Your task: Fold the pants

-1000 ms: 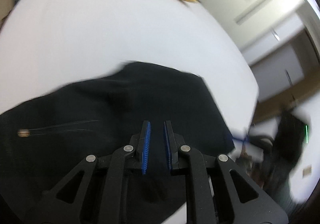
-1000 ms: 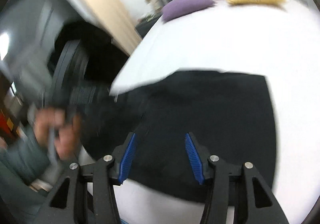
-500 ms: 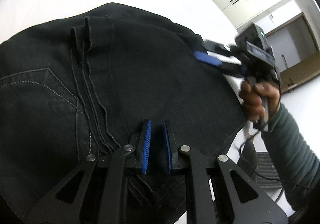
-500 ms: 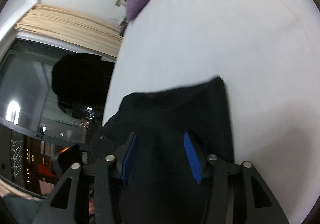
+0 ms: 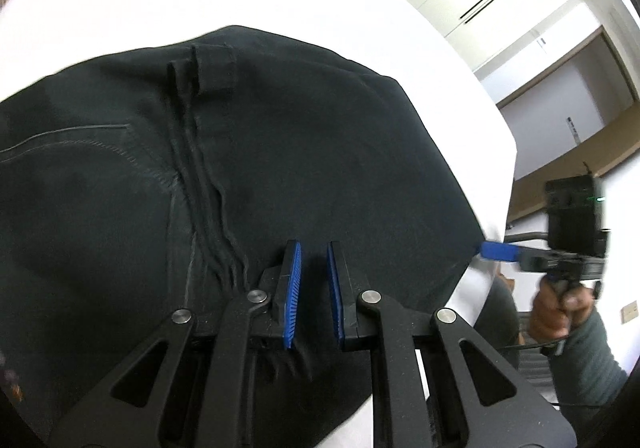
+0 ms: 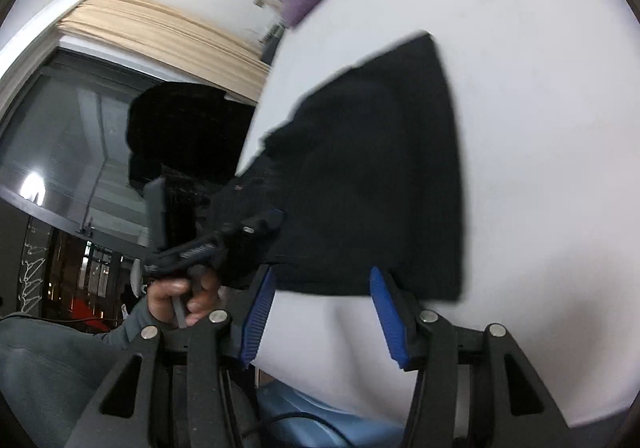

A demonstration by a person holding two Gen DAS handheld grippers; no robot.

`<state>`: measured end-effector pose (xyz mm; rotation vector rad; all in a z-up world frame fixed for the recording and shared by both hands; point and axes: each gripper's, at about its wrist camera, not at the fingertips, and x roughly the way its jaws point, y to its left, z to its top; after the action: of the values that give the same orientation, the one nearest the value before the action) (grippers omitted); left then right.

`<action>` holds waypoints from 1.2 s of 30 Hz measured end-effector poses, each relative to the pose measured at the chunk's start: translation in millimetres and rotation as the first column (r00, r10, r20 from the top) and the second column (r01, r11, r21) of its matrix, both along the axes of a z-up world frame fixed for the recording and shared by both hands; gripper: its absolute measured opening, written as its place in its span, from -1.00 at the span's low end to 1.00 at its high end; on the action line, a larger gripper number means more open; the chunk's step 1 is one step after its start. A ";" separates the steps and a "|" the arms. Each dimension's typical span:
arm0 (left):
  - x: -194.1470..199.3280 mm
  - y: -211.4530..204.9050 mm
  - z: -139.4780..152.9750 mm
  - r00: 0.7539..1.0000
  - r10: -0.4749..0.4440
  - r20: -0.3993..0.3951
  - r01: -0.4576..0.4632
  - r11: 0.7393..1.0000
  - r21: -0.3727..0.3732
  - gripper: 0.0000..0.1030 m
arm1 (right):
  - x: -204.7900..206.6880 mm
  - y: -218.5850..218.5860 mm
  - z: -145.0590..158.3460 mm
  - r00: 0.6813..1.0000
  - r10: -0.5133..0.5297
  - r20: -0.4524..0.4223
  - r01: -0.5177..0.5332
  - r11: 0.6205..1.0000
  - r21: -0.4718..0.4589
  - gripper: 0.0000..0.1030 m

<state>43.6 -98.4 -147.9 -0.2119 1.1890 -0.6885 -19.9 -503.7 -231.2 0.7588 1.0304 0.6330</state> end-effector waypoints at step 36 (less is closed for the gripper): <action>-87.3 292.9 -46.6 0.669 0.671 -0.320 -0.743 0.584 -0.327 0.29 | 76.2 83.6 36.4 0.994 -0.062 0.092 0.037 0.967 0.251 -0.01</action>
<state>-43.7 194.5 -194.5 -1.0975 0.9619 -0.1928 56.2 -420.0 -194.9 0.9602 0.8464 0.7584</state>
